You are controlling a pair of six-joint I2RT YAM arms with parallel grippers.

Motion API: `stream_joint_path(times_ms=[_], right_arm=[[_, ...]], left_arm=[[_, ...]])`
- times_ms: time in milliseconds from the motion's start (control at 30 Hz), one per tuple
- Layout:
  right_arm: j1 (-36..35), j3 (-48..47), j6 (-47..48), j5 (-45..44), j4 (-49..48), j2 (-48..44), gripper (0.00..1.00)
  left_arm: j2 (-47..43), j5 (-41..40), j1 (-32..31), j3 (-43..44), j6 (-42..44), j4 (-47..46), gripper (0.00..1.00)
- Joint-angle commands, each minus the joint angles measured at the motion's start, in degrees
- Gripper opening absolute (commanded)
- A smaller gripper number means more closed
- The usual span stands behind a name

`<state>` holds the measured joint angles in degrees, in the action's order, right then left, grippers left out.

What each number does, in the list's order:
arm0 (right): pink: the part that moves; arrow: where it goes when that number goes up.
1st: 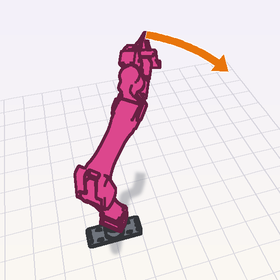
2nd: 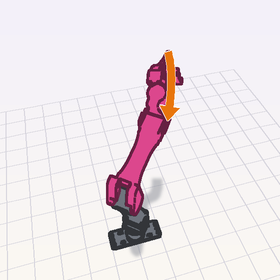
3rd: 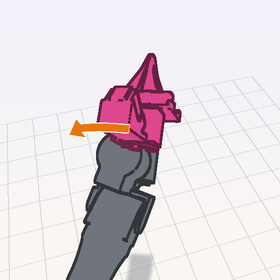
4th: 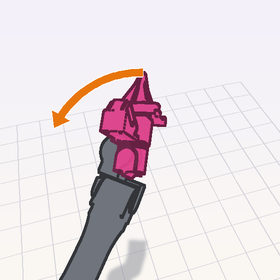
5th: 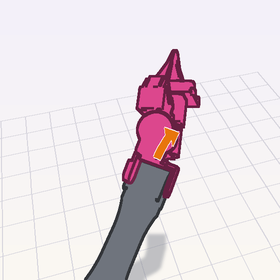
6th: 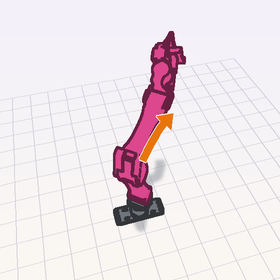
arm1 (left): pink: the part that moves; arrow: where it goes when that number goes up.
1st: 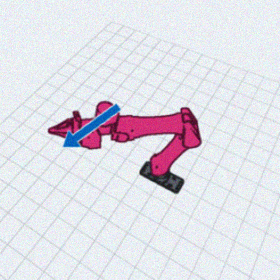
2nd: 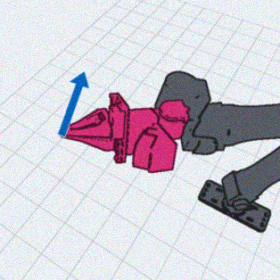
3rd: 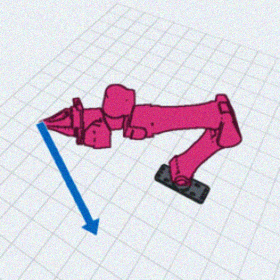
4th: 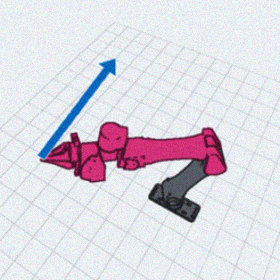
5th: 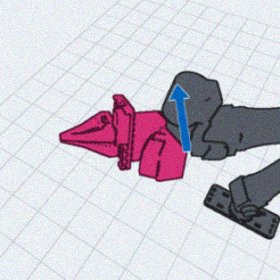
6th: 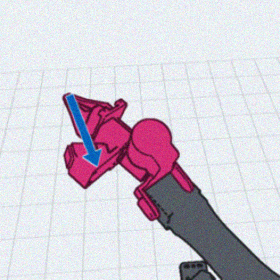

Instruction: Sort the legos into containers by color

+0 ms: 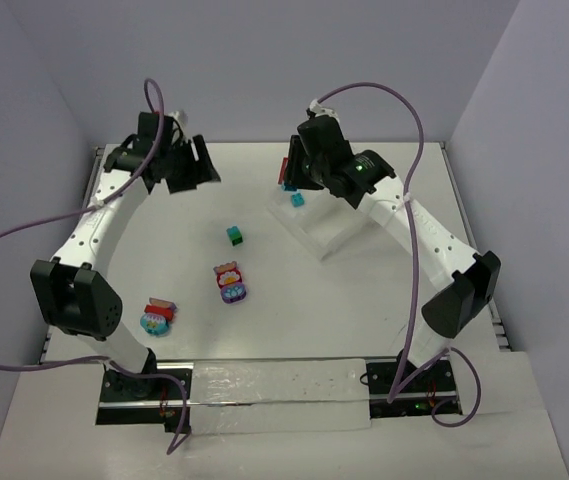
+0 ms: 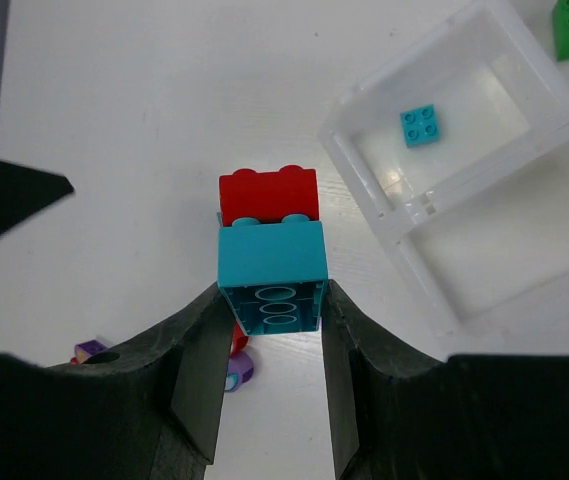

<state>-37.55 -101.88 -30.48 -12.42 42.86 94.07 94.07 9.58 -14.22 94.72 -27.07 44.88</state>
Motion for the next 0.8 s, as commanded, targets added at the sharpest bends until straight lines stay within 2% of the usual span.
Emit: stream_joint_path(times_ms=[0, 133, 300, 467, 600, 667, 767], right_arm=[[0.6, -5.6, 2.4, 0.4, 7.1, 0.3, 0.02], [3.1, -5.8, 2.5, 4.3, 8.3, 0.0, 0.02], [5.0, -5.3, 2.8, 8.7, 9.2, 0.0, 0.02], [6.0, -1.2, 3.1, 10.8, 6.8, -2.3, 0.02], [6.7, 0.6, 4.0, 13.5, 5.9, -3.6, 0.03], [7.0, 0.3, 5.3, 18.5, 5.4, -3.5, 0.03], [7.1, 0.8, 6.2, 21.4, 4.1, -2.7, 0.03]], left_arm=[[-8.4, -9.2, -0.1, -11.3, -6.0, -1.1, 0.74], [-12.4, -6.1, 0.0, -16.1, -9.6, -5.7, 0.74], [-7.5, -2.4, 0.0, -9.0, -9.6, 0.1, 0.74], [-9.0, 1.9, 0.0, -13.3, -10.3, -0.2, 0.74], [-10.1, 4.9, 0.0, -12.6, -10.4, -0.4, 0.74], [-10.5, 9.0, 0.1, -10.7, -10.3, -2.1, 0.74], [-10.2, 14.7, 0.0, -9.0, -10.2, -5.4, 0.75]])
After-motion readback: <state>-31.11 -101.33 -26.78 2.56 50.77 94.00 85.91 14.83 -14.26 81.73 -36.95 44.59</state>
